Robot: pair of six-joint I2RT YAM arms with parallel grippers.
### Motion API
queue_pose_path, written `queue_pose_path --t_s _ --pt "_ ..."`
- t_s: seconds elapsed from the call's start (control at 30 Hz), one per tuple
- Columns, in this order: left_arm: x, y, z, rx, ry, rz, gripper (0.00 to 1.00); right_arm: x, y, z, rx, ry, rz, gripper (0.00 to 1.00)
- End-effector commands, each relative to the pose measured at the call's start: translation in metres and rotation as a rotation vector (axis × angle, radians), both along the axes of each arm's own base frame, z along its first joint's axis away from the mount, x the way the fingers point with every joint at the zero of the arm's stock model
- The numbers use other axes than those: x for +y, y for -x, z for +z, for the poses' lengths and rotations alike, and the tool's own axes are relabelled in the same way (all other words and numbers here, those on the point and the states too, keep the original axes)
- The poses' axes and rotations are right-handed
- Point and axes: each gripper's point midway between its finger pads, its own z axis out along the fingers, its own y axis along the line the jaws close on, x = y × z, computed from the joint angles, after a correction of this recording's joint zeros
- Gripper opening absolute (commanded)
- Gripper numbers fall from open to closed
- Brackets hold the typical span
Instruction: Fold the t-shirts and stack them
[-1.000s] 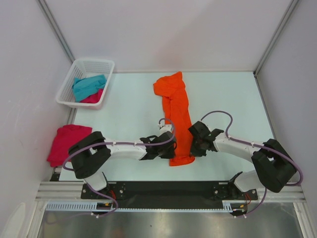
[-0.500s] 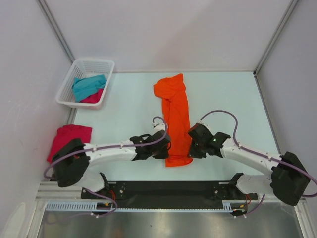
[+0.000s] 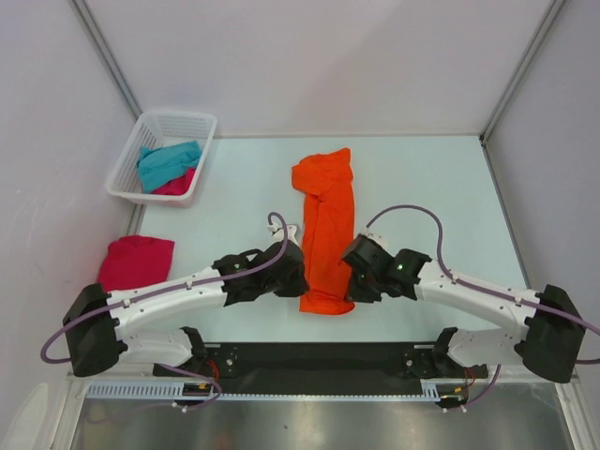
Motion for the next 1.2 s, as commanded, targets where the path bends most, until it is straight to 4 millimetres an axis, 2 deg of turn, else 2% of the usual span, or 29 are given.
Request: queue_pose_path --t_s 0.0,0.07,0.1,0.13,0.17,0.23,0.27,0.33,0.37,0.4,0.47,0.5,0.53,0.6,0.63,0.67,0.73,0.9,0.93,1.17 --pt "0.011 -0.032 0.012 -0.039 -0.017 0.072 0.0 0.0 -0.041 0.016 -0.073 0.099 0.015 0.0" --pt "0.016 -0.051 0.008 -0.042 -0.03 0.088 0.0 -0.001 -0.067 0.011 -0.069 0.127 -0.002 0.0" --pt "0.015 -0.059 0.008 -0.041 -0.023 0.087 0.0 0.006 -0.082 0.02 -0.1 0.113 0.019 0.0" --pt "0.016 -0.065 0.007 -0.048 -0.035 0.076 0.0 0.01 -0.092 0.014 -0.08 0.12 0.026 0.0" --pt "0.018 -0.081 0.006 -0.046 -0.045 0.1 0.0 0.011 -0.101 0.015 -0.08 0.118 0.025 0.0" --pt "0.019 -0.095 0.007 -0.055 -0.062 0.09 0.0 0.013 -0.126 0.024 -0.103 0.107 0.02 0.0" --pt "0.02 -0.111 0.012 -0.063 -0.054 0.108 0.0 0.014 -0.133 0.018 -0.09 0.118 0.022 0.0" --pt "0.017 -0.124 0.003 -0.044 -0.07 0.095 0.0 0.013 -0.15 0.024 -0.106 0.125 0.011 0.0" --pt "0.017 -0.138 0.01 -0.053 -0.057 0.108 0.0 0.013 -0.156 0.02 -0.098 0.134 0.01 0.0" --pt "0.014 -0.145 -0.001 -0.028 -0.069 0.104 0.0 0.013 -0.16 0.019 -0.097 0.136 0.007 0.0" --pt "0.01 -0.161 0.002 -0.024 -0.046 0.101 0.0 0.01 -0.173 0.021 -0.097 0.141 -0.007 0.0" --pt "0.01 -0.168 -0.001 -0.022 -0.05 0.106 0.0 0.01 -0.177 0.016 -0.09 0.149 -0.008 0.0" --pt "0.006 -0.171 -0.013 0.01 -0.055 0.092 0.0 0.007 -0.183 0.015 -0.087 0.15 -0.021 0.0" --pt "0.001 -0.185 -0.013 0.021 -0.034 0.089 0.0 0.007 -0.192 0.014 -0.087 0.155 -0.032 0.0" --pt "-0.002 -0.189 -0.025 0.046 -0.048 0.081 0.0 0.005 -0.197 0.014 -0.09 0.159 -0.044 0.0" --pt "-0.005 -0.197 -0.022 0.046 -0.03 0.081 0.0 0.004 -0.201 0.015 -0.093 0.158 -0.057 0.0" --pt "-0.008 -0.203 -0.032 0.07 -0.036 0.074 0.0 0.001 -0.206 0.008 -0.082 0.17 -0.074 0.0" --pt "-0.011 -0.22 -0.037 0.08 -0.024 0.082 0.0 -0.001 -0.221 -0.014 -0.057 0.17 -0.129 0.0" --pt "-0.011 -0.222 -0.038 0.082 -0.024 0.086 0.0 -0.001 -0.223 -0.023 -0.043 0.183 -0.132 0.0" --pt "-0.007 -0.238 -0.038 0.078 -0.031 0.102 0.0 -0.002 -0.243 -0.037 -0.045 0.223 -0.159 0.0"
